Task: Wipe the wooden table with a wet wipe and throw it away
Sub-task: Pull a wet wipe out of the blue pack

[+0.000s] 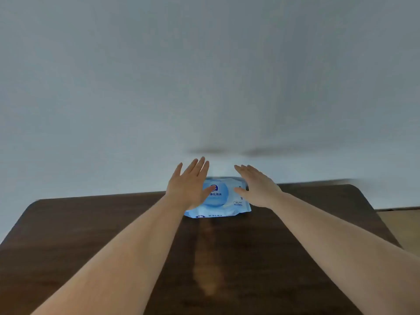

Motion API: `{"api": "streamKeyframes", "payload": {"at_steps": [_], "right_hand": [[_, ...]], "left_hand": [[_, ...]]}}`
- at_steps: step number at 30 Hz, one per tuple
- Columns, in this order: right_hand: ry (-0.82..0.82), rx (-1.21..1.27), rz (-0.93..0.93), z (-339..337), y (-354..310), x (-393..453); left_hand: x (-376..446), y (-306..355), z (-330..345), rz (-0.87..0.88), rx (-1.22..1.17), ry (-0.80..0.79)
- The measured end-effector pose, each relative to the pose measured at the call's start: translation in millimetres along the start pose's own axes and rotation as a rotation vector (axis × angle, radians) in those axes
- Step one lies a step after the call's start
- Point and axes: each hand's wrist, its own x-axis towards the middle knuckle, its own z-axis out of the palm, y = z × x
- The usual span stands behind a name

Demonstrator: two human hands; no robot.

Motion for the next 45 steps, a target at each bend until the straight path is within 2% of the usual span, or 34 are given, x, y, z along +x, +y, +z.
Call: {"api": "streamKeyframes", "payload": {"at_steps": [2, 6, 16, 27, 32, 35, 38, 41, 43, 45], "right_hand": [[-0.058, -0.002, -0.004, 15.8, 3.3, 10.1], [-0.128, 0.035, 0.023, 51.7, 9.1, 25.1], [-0.232, 0.051, 0.050, 90.4, 22.4, 34.8], [-0.232, 0.067, 0.043, 92.5, 23.9, 36.6], [-0.225, 0.068, 0.048, 93.5, 23.7, 37.8], [-0.225, 0.058, 0.042, 94.1, 23.4, 37.9], [-0.224, 0.044, 0.041, 94.0, 24.1, 38.3], [-0.222, 0.038, 0.037, 93.6, 24.2, 39.3], [-0.227, 0.040, 0.039, 93.0, 24.8, 39.9], [-0.236, 0.039, 0.037, 91.9, 25.1, 40.2]], "left_hand": [[7.3, -0.1, 19.6, 0.005, 0.018, -0.101], [15.5, -3.5, 56.1, 0.022, 0.036, -0.167], [33.8, -1.1, 95.5, -0.007, -0.001, -0.141], [41.6, -11.7, 99.9, 0.009, -0.144, -0.104], [41.5, -11.9, 96.7, 0.019, -0.134, -0.071], [49.9, -8.4, 89.1, -0.104, -0.286, 0.146], [65.1, -5.2, 73.2, -0.258, -0.325, 0.131], [66.8, -0.7, 63.0, -0.386, -0.325, 0.181], [62.8, 5.3, 69.1, -0.398, -0.323, 0.145], [57.0, 13.6, 79.3, -0.327, -0.399, 0.157]]}}
